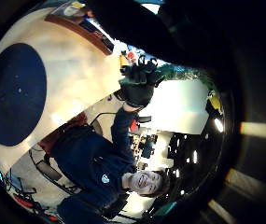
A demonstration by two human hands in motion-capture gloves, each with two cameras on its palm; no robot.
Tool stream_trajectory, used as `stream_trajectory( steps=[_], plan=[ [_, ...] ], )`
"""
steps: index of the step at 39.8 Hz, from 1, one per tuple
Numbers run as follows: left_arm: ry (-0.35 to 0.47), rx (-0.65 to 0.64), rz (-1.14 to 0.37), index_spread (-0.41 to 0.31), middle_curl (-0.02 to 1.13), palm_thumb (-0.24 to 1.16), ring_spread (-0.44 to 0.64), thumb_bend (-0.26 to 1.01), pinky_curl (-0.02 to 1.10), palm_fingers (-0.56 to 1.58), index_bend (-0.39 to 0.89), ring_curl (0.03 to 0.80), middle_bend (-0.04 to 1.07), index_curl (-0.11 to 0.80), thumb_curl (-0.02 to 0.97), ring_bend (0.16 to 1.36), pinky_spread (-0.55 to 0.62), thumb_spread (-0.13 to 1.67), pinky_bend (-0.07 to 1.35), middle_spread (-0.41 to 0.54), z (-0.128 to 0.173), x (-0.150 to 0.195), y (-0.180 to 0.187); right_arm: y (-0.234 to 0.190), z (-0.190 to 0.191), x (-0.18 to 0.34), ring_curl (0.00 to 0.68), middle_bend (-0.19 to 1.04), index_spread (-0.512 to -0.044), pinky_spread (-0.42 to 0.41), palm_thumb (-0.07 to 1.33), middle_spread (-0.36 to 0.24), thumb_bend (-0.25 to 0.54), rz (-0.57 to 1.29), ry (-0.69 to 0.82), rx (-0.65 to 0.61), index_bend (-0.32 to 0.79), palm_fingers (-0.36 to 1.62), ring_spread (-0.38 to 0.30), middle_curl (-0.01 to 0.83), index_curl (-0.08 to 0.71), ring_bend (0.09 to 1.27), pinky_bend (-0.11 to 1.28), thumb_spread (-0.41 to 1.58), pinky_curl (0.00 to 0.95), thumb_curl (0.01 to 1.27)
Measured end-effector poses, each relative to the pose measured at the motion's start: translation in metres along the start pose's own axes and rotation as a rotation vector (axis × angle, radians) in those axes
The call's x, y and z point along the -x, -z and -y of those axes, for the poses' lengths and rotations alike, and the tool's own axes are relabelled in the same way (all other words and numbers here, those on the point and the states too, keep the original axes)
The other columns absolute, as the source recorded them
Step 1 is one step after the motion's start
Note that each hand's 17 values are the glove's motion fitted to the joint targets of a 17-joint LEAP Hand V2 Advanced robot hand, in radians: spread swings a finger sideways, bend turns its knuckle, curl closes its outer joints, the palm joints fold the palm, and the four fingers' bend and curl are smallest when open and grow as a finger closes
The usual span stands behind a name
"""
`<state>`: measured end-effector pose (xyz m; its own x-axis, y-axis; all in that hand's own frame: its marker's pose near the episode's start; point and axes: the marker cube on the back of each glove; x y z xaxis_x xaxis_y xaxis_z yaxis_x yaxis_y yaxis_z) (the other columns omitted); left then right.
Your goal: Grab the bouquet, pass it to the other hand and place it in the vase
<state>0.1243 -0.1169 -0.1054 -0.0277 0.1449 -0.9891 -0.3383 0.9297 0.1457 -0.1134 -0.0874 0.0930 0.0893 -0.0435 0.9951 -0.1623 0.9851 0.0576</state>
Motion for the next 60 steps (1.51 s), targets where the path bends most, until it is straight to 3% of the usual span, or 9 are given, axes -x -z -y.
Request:
stream_trajectory(
  steps=[12,15,21,22,27,34,41,47,60],
  plan=[
    [-0.094,0.034,0.005,0.122,0.32,0.55,0.28,-0.02,0.41,0.15,0.14,0.346,0.18,0.284,0.361,0.58,0.32,0.99,0.53,0.260,0.002,-0.019,-0.050,-0.073,-0.013,0.022,0.555,0.67,-0.254,-0.221,0.88,-0.194,-0.015,0.025,0.081,0.145,0.24,1.33,-0.205,0.609,0.562,0.85,0.66,1.07,0.546,0.31],
    [-0.112,0.010,-0.008,0.101,0.35,0.59,0.24,-0.01,0.38,0.25,0.17,0.339,0.28,0.295,0.368,0.57,0.33,0.98,0.43,0.188,0.004,-0.020,-0.058,-0.083,-0.021,0.032,0.555,0.67,-0.257,-0.222,0.90,-0.191,-0.010,-0.006,0.088,0.141,0.24,1.33,-0.205,0.610,0.566,0.85,0.66,1.07,0.547,0.31],
    [-0.079,-0.133,-0.088,-0.064,0.41,0.67,-0.03,0.01,0.29,0.80,0.41,0.322,0.50,0.392,0.385,0.54,0.15,0.96,0.14,-0.039,0.004,-0.010,-0.057,-0.092,-0.031,0.033,0.554,0.68,-0.262,-0.222,0.94,-0.195,-0.004,-0.035,0.070,0.144,0.21,1.32,-0.204,0.609,0.569,0.86,0.66,1.06,0.549,0.32],
    [-0.078,-0.150,-0.093,-0.087,0.40,0.73,-0.07,0.03,0.29,0.96,0.43,0.316,0.48,0.396,0.403,0.55,0.06,0.94,0.19,-0.066,0.003,-0.009,-0.057,-0.093,-0.032,0.032,0.553,0.68,-0.262,-0.221,0.94,-0.195,-0.006,-0.042,0.063,0.143,0.21,1.32,-0.204,0.609,0.569,0.85,0.66,1.06,0.547,0.33],
    [-0.091,-0.222,-0.076,-0.149,0.44,0.92,-0.18,0.07,0.34,1.05,0.37,0.339,0.45,0.419,0.501,0.49,-0.11,0.69,0.30,-0.137,0.002,-0.007,-0.053,-0.097,-0.029,0.022,0.550,0.67,-0.264,-0.219,0.96,-0.196,-0.012,-0.058,0.039,0.135,0.20,1.32,-0.206,0.605,0.571,0.86,0.67,1.05,0.548,0.33],
    [-0.079,-0.282,-0.039,-0.203,0.48,1.06,-0.25,0.07,0.39,1.11,0.37,0.378,0.44,0.462,0.580,0.45,-0.20,0.43,0.31,-0.196,0.016,-0.004,-0.040,-0.097,-0.012,0.000,0.539,0.64,-0.268,-0.229,0.96,-0.195,-0.019,-0.010,-0.012,0.187,0.20,1.29,-0.205,0.590,0.573,0.83,0.65,1.04,0.537,0.34],
    [-0.065,-0.357,-0.041,-0.230,0.51,1.10,-0.28,0.03,0.41,1.12,0.35,0.398,0.44,0.491,0.628,0.42,-0.24,0.28,0.29,-0.226,0.018,-0.029,-0.015,-0.086,-0.013,0.002,0.502,0.48,-0.269,-0.263,0.91,-0.190,-0.039,-0.040,-0.048,0.237,0.03,0.93,-0.210,0.538,0.480,0.74,0.67,1.04,0.512,0.34],
    [-0.113,-0.426,0.021,-0.247,0.52,1.12,-0.29,-0.01,0.42,1.13,0.34,0.412,0.42,0.512,0.661,0.40,-0.25,0.21,0.29,-0.240,-0.001,-0.072,0.005,-0.066,-0.012,-0.003,0.478,0.38,-0.269,-0.138,0.84,-0.189,-0.031,-0.130,-0.040,0.257,0.06,0.62,-0.196,0.502,0.433,0.65,0.60,1.04,0.494,0.33],
    [-0.200,-0.641,0.202,-0.262,0.54,1.13,-0.30,-0.03,0.43,1.13,0.30,0.438,0.40,0.551,0.710,0.37,-0.26,0.14,0.27,-0.253,-0.026,-0.151,0.048,-0.041,-0.002,-0.005,0.426,0.26,-0.279,0.005,0.84,-0.138,-0.020,-0.332,-0.045,0.288,0.02,0.51,-0.170,0.448,0.283,0.62,0.65,1.08,0.436,0.36]
  ],
)
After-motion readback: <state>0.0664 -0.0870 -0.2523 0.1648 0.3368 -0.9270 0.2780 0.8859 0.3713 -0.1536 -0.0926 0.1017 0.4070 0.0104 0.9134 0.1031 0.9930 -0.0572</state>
